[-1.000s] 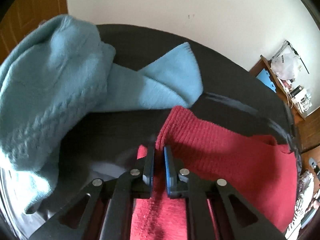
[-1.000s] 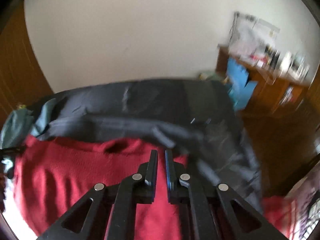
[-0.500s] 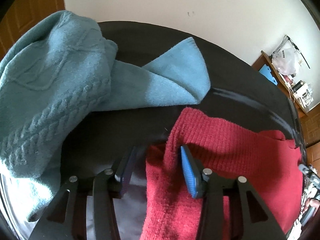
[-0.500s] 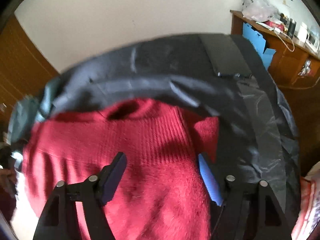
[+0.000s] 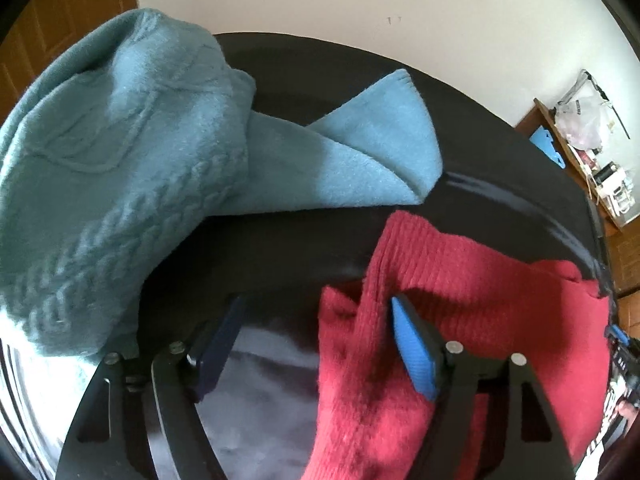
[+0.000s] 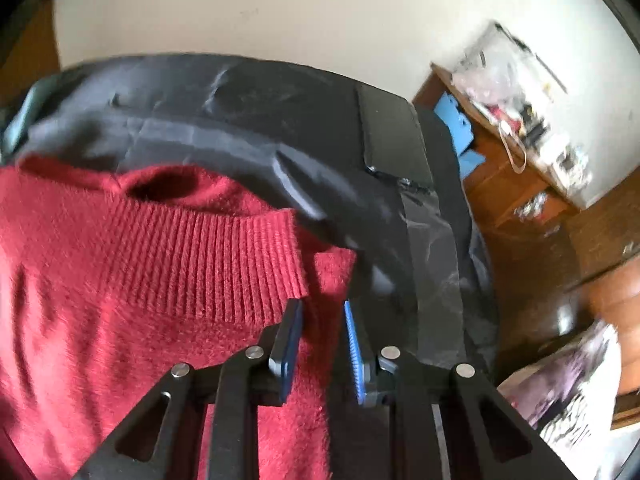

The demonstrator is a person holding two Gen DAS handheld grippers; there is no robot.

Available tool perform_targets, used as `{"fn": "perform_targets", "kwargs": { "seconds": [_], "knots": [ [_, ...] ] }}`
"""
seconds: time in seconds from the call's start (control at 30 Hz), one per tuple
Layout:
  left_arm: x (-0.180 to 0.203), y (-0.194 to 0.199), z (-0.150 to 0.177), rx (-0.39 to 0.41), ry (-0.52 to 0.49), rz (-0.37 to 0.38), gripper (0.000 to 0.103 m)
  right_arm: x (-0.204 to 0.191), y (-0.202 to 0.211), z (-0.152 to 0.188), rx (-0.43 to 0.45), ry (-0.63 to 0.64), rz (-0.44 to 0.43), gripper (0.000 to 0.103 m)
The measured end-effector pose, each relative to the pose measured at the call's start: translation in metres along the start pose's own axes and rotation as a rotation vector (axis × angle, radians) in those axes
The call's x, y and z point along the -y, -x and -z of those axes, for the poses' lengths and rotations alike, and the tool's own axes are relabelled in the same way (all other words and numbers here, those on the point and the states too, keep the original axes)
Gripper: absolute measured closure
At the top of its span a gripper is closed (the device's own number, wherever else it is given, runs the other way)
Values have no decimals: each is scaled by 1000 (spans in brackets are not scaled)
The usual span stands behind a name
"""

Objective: Fold clothes
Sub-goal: 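Lay the cuff down and open both grippers over the sweater, then press both open grippers on the folded red sweater to flatten it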

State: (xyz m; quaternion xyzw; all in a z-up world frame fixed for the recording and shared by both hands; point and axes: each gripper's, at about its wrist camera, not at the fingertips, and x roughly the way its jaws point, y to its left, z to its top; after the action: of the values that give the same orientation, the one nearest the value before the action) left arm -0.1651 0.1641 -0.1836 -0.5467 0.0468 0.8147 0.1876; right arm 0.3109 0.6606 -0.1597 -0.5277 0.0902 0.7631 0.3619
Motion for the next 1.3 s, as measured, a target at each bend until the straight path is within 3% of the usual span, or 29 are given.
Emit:
{"fn": "perform_targets", "kwargs": {
  "seconds": [0.07,0.1,0.13,0.2,0.4,0.57,0.7,0.87,1.03,1.3],
  "knots": [
    [0,11,2,12,-28,-10,24,4,16,0,35,-53,-71,51],
    [2,17,4,27,-48,-23,23,5,24,0,53,-79,-106,26],
    [4,25,6,43,-66,-35,22,6,33,0,73,-99,-138,21],
    [7,39,10,73,-82,-46,21,-2,54,3,126,-96,-187,21],
    [43,53,18,139,-149,-45,20,-54,74,12,126,-8,-358,21],
    [94,28,35,93,-276,31,19,-78,42,23,24,-7,-353,21],
    [115,2,47,46,-338,18,19,-75,28,35,12,-17,-333,15],
    [121,-17,48,24,-361,-11,14,-75,22,44,31,-20,-315,10],
    [119,-25,44,24,-338,-41,1,-77,23,47,46,-13,-299,4],
    [119,-30,39,23,-326,-38,1,-79,20,43,33,-16,-295,3]
  ]
}}
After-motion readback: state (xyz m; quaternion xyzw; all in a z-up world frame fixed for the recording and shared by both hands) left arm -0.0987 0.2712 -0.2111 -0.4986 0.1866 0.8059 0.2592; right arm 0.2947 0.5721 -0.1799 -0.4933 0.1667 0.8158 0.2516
